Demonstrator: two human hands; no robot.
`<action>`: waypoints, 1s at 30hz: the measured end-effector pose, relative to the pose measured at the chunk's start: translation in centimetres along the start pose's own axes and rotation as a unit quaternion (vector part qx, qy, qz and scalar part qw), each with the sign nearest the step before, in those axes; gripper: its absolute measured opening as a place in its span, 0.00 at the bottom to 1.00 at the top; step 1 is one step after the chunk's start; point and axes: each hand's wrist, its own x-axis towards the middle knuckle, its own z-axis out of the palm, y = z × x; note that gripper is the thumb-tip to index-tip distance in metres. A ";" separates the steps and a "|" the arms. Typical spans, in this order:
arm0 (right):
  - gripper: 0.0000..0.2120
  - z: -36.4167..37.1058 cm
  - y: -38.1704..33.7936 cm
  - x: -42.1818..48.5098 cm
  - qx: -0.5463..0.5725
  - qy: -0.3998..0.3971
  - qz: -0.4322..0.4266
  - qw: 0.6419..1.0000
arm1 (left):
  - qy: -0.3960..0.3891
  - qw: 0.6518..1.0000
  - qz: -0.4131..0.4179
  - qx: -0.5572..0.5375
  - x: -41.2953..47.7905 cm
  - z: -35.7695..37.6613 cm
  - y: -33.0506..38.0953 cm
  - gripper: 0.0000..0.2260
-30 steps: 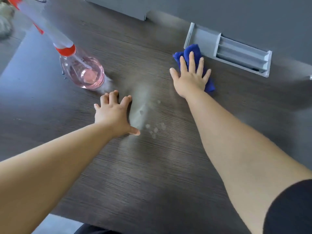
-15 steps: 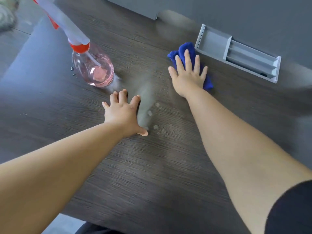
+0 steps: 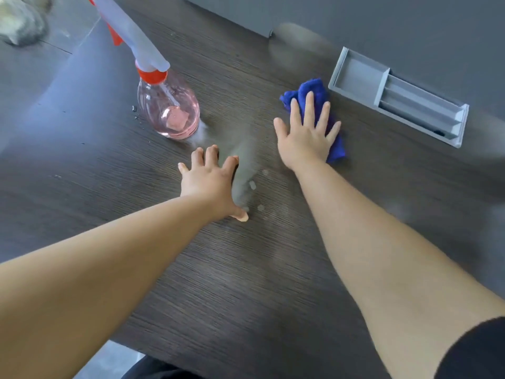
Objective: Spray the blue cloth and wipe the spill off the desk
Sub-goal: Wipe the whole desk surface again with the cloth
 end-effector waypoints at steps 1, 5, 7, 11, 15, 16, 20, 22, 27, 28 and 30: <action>0.28 0.5 -1.3 -1.3 0.008 0.004 -0.005 1.000 | -0.001 1.000 0.000 -0.001 0.1 0.0 0.0 0.51; 0.29 1.9 -0.5 -7.9 -0.014 0.017 -0.201 0.979 | -0.005 1.000 -0.008 -0.007 0.0 -0.1 0.2 0.52; 0.28 2.0 2.9 -8.9 -0.036 0.011 -0.282 0.959 | -0.003 1.000 -0.010 -0.013 0.1 -0.1 0.2 0.52; 0.27 1.0 6.2 -6.3 -0.028 0.007 -0.177 0.984 | -0.013 1.000 -0.004 -0.020 -0.1 -0.1 0.1 0.52; 0.29 1.5 0.0 -6.1 0.003 0.004 0.015 1.000 | -0.004 0.996 0.004 -0.087 -0.1 -1.0 -1.0 0.39; 0.30 2.1 -1.5 -7.5 -0.008 0.008 -0.019 1.000 | 0.003 0.994 0.007 -0.109 0.0 -1.2 -1.8 0.34; 0.30 3.7 -1.0 -15.1 -0.056 0.012 -0.296 0.954 | 0.069 0.985 -0.002 -0.161 -1.1 -1.0 -4.7 0.20; 0.27 3.4 2.3 -15.2 -0.057 -0.007 -0.408 0.911 | 0.086 0.984 -0.005 -0.157 -2.4 -0.3 -5.2 0.19; 0.26 1.5 3.1 -7.4 -0.046 -0.007 -0.175 0.983 | 0.084 0.990 -0.024 -0.112 -5.9 1.9 -6.2 0.23; 0.26 1.4 1.5 -6.6 -0.036 -0.010 -0.090 0.995 | 0.091 0.990 -0.027 -0.102 -6.2 2.3 -6.1 0.24; 0.29 1.8 -2.7 -7.5 -0.016 -0.015 -0.030 0.999 | 0.099 0.989 -0.045 -0.102 -7.0 3.0 -6.4 0.26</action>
